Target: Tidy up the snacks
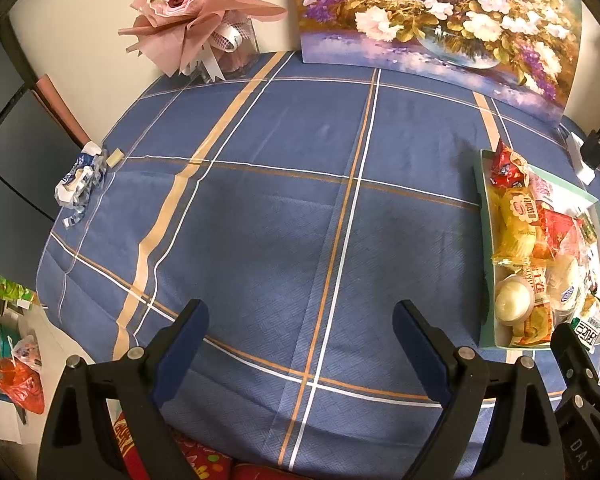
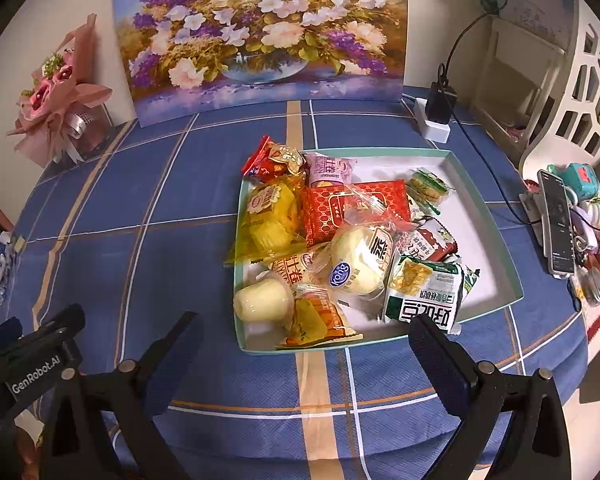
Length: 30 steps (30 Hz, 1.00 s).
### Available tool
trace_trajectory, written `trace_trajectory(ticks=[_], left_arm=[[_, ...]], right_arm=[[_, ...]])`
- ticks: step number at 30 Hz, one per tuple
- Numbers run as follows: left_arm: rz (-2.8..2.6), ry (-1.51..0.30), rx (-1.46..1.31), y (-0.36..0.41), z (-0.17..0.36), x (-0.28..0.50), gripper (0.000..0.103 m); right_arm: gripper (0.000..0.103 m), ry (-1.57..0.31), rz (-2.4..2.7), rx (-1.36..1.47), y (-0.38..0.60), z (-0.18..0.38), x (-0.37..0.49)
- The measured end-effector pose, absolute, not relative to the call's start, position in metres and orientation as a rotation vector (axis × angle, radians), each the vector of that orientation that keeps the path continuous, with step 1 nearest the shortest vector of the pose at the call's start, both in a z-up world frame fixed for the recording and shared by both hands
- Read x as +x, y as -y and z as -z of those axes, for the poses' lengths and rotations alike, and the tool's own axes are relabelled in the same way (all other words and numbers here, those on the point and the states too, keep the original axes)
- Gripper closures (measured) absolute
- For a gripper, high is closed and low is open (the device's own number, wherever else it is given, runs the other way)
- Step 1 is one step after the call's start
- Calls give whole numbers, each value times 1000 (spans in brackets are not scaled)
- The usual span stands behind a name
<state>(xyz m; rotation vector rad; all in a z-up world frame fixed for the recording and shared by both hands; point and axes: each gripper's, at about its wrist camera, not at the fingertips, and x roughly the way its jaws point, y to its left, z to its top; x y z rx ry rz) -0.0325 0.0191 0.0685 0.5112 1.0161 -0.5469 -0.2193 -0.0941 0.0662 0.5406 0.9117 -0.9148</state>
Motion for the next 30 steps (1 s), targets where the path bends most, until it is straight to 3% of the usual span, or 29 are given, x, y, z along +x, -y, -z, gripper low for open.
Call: trace_trajectory(ticks=[30], left_arm=[[544,-1034,517,-18,-64,-29,10]], right_arm=[[0,-932,935,579,102,-59,-224]])
